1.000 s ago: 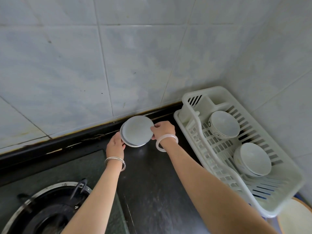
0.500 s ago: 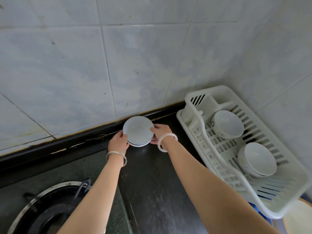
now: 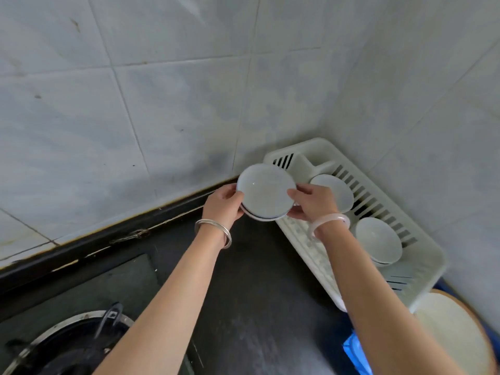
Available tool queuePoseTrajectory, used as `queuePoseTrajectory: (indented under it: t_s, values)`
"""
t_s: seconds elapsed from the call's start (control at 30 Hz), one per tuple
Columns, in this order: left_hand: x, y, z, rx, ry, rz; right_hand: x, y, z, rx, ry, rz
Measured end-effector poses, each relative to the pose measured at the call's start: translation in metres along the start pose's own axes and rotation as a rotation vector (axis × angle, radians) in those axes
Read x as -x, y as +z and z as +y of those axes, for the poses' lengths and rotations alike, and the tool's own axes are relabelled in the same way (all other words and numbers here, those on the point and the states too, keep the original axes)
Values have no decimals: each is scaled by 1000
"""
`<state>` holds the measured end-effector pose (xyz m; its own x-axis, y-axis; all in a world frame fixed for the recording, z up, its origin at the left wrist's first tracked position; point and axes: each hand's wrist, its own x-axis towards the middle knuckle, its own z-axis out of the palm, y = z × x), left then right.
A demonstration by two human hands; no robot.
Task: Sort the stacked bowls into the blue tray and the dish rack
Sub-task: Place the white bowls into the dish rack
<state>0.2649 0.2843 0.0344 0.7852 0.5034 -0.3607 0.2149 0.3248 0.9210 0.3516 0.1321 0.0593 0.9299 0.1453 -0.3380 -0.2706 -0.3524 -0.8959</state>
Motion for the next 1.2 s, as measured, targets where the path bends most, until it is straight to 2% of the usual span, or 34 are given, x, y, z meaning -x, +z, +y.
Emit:
queuePoseTrajectory:
  t_s: [0.17,0.37,0.73,0.9,1.07,1.2]
  values:
    - [-2,65,13,-137,-44,-225,5,-69,4,-16,18,148]
    - [-17,125,4,-385,-142,-444,4,-117,41,-72,177,297]
    - [-42,164,-13,-744,-221,-612,-7,-117,97,-119,337,345]
    - [-54,175,-25,-947,-240,-669,-6,-114,106,-36,368,328]
    - [-61,182,-33,-1318,-131,-692,-9,-112,107,44,401,287]
    - [-67,186,-34,-1411,-133,-737,-10,-111,106,48,439,280]
